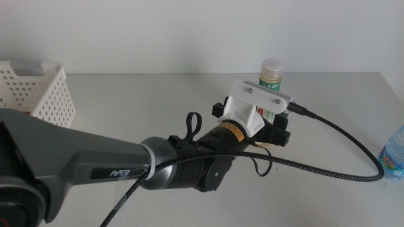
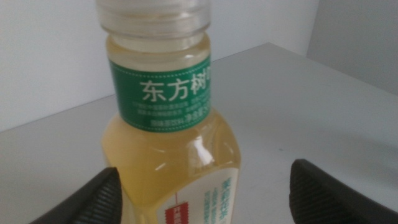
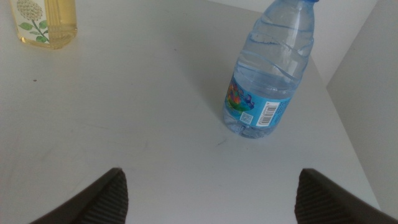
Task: Use arms to grab the bottles and put them into the dustbin to the left of the table.
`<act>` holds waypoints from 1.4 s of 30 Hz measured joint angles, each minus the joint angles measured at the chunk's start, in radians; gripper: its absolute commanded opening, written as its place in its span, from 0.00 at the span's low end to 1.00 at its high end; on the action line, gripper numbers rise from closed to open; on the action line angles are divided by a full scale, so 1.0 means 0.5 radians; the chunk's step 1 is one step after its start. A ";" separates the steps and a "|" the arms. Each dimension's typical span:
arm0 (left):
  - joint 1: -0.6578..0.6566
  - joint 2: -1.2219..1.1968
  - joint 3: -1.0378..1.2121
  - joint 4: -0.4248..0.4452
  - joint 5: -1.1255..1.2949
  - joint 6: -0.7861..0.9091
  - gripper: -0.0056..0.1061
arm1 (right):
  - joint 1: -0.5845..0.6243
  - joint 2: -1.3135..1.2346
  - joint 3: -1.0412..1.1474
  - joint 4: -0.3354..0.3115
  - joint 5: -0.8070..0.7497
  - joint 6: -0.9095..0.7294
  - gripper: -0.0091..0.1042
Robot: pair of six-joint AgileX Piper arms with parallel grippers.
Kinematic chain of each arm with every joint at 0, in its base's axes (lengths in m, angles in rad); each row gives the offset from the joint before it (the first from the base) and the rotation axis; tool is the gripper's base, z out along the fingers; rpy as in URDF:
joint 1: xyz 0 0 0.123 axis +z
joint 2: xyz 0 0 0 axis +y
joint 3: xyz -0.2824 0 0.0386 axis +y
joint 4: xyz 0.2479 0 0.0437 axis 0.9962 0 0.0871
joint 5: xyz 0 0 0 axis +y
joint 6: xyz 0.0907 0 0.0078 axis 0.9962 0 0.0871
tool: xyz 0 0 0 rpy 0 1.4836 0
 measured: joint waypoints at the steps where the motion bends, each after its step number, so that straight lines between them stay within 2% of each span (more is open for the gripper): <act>1: 0.009 0.016 -0.015 -0.005 0.000 0.000 0.85 | 0.000 0.000 0.000 0.000 0.000 0.000 0.83; 33: 0.131 0.591 -0.514 0.020 -0.038 0.017 0.85 | -0.001 0.000 0.000 0.000 0.000 0.000 0.83; 36: 0.136 0.605 -0.522 0.057 -0.038 0.017 0.80 | -0.001 0.000 0.000 0.000 0.000 0.000 0.83; 39: 0.142 0.607 -0.527 0.111 -0.034 0.017 0.69 | -0.001 0.000 0.000 0.000 0.000 0.000 0.83; 42: 0.144 0.607 -0.527 0.131 -0.027 0.015 0.46 | -0.001 0.000 0.000 0.000 0.000 0.000 0.83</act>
